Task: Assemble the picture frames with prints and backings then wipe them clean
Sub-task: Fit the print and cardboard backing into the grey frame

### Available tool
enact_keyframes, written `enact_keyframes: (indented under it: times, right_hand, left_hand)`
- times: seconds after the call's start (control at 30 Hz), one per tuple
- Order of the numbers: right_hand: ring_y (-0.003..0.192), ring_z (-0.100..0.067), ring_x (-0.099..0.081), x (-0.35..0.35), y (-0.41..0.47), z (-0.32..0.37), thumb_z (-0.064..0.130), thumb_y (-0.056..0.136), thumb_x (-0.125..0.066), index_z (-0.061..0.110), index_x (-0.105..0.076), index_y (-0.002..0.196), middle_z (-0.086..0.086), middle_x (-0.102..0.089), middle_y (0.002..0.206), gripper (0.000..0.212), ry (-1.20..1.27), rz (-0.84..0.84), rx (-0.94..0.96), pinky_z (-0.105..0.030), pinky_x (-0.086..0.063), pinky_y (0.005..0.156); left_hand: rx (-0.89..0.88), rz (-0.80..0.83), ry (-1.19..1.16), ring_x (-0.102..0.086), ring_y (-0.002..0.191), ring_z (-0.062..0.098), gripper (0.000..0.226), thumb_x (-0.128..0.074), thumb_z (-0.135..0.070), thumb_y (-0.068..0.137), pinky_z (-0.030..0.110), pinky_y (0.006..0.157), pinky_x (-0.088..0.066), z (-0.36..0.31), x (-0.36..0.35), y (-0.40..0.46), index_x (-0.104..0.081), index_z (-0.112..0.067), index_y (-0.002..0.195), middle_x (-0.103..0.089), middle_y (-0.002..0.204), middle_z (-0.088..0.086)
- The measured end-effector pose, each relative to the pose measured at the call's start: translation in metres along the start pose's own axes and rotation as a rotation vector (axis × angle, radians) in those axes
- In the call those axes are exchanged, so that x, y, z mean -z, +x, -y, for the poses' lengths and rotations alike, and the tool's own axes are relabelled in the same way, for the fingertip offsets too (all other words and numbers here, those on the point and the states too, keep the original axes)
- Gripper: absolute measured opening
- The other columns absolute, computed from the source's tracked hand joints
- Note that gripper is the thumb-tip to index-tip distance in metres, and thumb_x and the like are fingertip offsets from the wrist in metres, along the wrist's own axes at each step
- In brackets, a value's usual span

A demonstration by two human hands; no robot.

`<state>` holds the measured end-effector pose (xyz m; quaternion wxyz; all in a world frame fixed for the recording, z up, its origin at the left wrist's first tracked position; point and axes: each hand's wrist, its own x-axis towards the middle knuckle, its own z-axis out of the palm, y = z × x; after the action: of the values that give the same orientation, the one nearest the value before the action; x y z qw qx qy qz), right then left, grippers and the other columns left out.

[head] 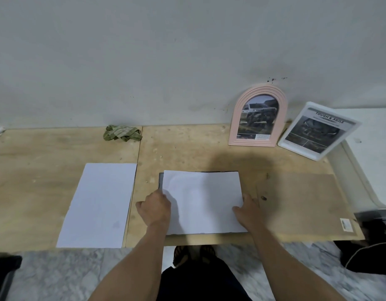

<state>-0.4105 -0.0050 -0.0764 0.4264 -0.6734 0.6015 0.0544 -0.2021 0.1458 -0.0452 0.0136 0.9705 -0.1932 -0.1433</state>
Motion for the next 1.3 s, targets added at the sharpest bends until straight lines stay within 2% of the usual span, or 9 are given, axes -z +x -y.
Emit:
enact_keyframes:
  times: [0.2,0.37,0.53,0.6,0.67,0.93,1.03,1.17,1.3]
  right_hand:
    - [0.096,-0.025,-0.057,0.013,-0.008,-0.004,0.026,0.081,-0.051,0.020,-0.044,0.127,-0.004,-0.055,0.115,0.047,-0.055,0.080,0.004,-0.033,-0.046,0.071]
    - [0.089,-0.024,-0.058,0.021,-0.011,-0.002,0.029,0.079,-0.051,0.021,-0.049,0.111,-0.003,-0.060,0.104,0.033,-0.058,0.033,0.037,-0.041,-0.051,0.076]
    - [0.101,-0.025,-0.057,0.030,-0.018,0.032,0.033,0.094,-0.044,0.018,-0.053,0.111,-0.003,-0.058,0.112,0.025,0.057,0.038,-0.006,-0.040,-0.046,0.086]
    - [0.094,-0.026,-0.056,0.025,-0.018,0.051,0.029,0.097,-0.042,0.010,-0.060,0.090,-0.009,-0.057,0.098,0.026,0.049,0.125,-0.011,-0.040,-0.043,0.083]
    - [0.082,-0.021,-0.053,0.012,-0.020,0.075,0.024,0.096,-0.049,0.012,-0.060,0.080,-0.007,-0.056,0.088,0.023,0.103,0.241,-0.003,-0.033,-0.042,0.073]
    - [0.066,-0.017,-0.049,-0.093,-0.032,0.194,0.034,0.091,-0.059,0.015,-0.063,0.092,-0.005,-0.059,0.085,0.019,-0.073,0.487,-0.015,-0.025,-0.037,0.053]
    - [0.070,-0.018,-0.058,-0.150,-0.042,0.246,0.028,0.090,-0.065,0.010,-0.067,0.095,-0.005,-0.063,0.087,0.019,0.041,0.638,-0.001,-0.026,-0.044,0.055]
    - [0.097,-0.030,-0.062,-0.227,-0.049,0.333,0.014,0.082,-0.074,0.013,-0.067,0.095,-0.009,-0.065,0.105,0.015,0.146,0.530,0.162,-0.042,-0.053,0.086]
    - [0.074,-0.022,-0.052,-0.291,-0.060,0.417,0.006,0.077,-0.066,0.013,-0.060,0.067,-0.004,-0.057,0.073,0.014,-0.097,0.398,0.437,-0.027,-0.037,0.062]
  left_hand:
    - [-0.013,-0.054,-0.075,-0.047,0.063,0.021,0.023,-0.043,-0.014,0.098,0.030,0.068,-0.032,-0.004,0.002,-0.009,-0.065,-0.015,0.091,-0.071,0.081,0.005]
    - [-0.095,-0.028,-0.720,-0.056,0.064,0.025,0.011,-0.051,-0.012,0.098,0.031,0.056,-0.036,0.007,-0.001,-0.010,-0.057,-0.009,0.089,-0.066,0.073,0.007]
    - [0.151,0.191,-1.275,-0.055,0.058,0.018,0.014,-0.059,-0.001,0.093,0.021,0.050,-0.045,0.036,0.029,0.004,-0.058,-0.006,0.080,-0.061,0.070,0.008]
    - [0.271,0.240,-1.444,-0.060,0.064,0.023,0.013,-0.060,-0.004,0.094,0.027,0.057,-0.049,0.059,0.041,0.010,-0.059,-0.008,0.082,-0.065,0.077,0.011]
    - [0.367,0.260,-1.563,-0.062,0.071,0.026,0.006,-0.060,-0.007,0.095,0.032,0.062,-0.051,0.087,0.048,0.017,-0.060,-0.007,0.089,-0.067,0.085,0.012]
    - [0.554,0.153,-2.016,-0.067,0.076,0.023,0.019,-0.049,-0.022,0.102,0.033,0.065,-0.051,0.215,0.058,0.030,-0.064,-0.012,0.101,-0.069,0.094,0.009]
    - [0.636,0.043,-2.131,-0.064,0.091,0.027,0.025,-0.051,-0.025,0.101,0.039,0.074,-0.050,0.274,0.064,0.047,-0.062,-0.013,0.120,-0.068,0.105,0.009]
    - [0.665,0.055,-2.066,-0.064,0.088,0.029,0.025,-0.052,-0.027,0.100,0.038,0.067,-0.052,0.355,0.080,0.075,-0.062,-0.012,0.117,-0.067,0.106,0.012]
    - [0.790,0.003,-1.806,-0.065,0.088,0.029,0.016,-0.056,-0.017,0.097,0.040,0.076,-0.054,0.432,0.077,0.100,-0.065,-0.007,0.104,-0.070,0.111,0.017]
